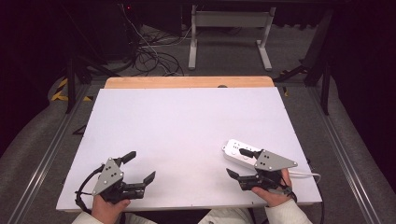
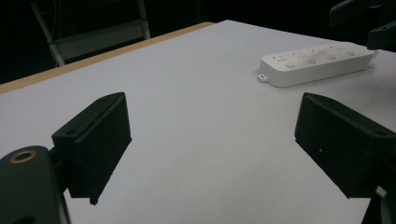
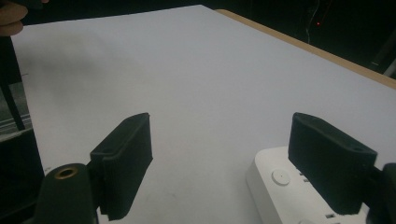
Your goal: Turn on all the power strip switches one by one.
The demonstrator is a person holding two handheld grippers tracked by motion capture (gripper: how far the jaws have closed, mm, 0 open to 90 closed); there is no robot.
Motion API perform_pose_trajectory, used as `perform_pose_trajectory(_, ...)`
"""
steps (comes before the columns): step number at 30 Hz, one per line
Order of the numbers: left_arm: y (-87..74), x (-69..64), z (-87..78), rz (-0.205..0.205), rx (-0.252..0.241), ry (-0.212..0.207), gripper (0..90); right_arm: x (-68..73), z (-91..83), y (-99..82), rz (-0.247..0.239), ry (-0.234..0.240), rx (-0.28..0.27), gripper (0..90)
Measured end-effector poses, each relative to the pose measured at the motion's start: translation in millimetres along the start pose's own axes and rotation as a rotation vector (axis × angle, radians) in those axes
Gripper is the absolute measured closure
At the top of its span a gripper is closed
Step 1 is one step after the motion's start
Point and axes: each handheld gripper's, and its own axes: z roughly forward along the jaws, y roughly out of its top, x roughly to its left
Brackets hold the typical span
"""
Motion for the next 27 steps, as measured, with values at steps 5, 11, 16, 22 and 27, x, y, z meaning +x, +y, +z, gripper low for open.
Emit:
perform_pose_trajectory(5,0.0,-0.2,-0.6,0.009,-0.004,0.018,11.1,1.4,-1.0,2.4,-0.016,0.003,0.011,27.1)
perform_pose_trajectory(11,0.0,-0.9,-1.2,0.015,-0.006,0.029,11.1,3.6,-1.2,6.0,-0.034,0.026,0.019,33.1)
perform_pose_trajectory(16,0.1,-1.1,-1.3,0.018,-0.006,0.032,11.2,4.0,-1.4,10.6,-0.051,0.044,0.029,39.3)
perform_pose_trajectory(22,-0.2,-1.8,0.3,0.027,0.010,0.035,11.3,-0.9,-4.9,21.1,-0.047,0.106,0.059,55.2)
perform_pose_trajectory(27,0.1,-2.4,-0.2,0.032,0.005,0.040,11.3,-3.9,-5.2,27.9,-0.061,0.103,0.077,60.6)
